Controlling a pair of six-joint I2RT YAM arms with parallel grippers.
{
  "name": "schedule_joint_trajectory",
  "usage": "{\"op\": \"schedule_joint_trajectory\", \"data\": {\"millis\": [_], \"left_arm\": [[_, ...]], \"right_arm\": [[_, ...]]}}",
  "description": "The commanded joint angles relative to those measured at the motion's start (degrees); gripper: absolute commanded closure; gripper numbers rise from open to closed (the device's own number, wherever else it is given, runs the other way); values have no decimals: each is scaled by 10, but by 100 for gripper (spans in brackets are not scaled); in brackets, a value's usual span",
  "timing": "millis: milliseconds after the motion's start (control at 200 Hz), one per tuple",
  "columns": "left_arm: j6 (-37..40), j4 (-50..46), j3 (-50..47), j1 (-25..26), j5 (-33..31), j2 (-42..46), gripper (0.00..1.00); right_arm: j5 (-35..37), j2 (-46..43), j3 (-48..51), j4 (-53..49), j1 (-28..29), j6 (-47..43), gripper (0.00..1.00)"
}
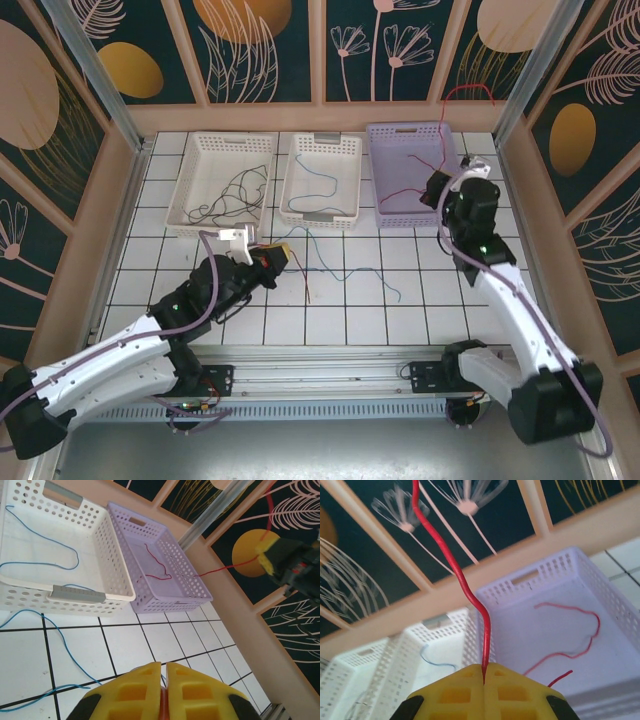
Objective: Untangle the cables
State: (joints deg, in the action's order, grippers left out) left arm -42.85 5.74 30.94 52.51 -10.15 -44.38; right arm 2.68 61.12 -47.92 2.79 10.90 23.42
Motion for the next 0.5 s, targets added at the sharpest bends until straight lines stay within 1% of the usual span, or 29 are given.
{"op": "schedule_joint_trajectory", "data": {"millis": [0,210,360,495], "left_arm": [[12,13,-3,1,-5,-9,100],[8,23,-6,1,-9,-10,100],[8,31,-3,2,-6,-19,100],[8,36,1,2,-2,-26,100]], "right_arm": [[-55,77,-43,-8,-22,20,100],[-61,216,-91,4,-42,23,100],[-66,296,-127,5,-41,26,100],[-71,369,-174,-30,-41,19,100]]}}
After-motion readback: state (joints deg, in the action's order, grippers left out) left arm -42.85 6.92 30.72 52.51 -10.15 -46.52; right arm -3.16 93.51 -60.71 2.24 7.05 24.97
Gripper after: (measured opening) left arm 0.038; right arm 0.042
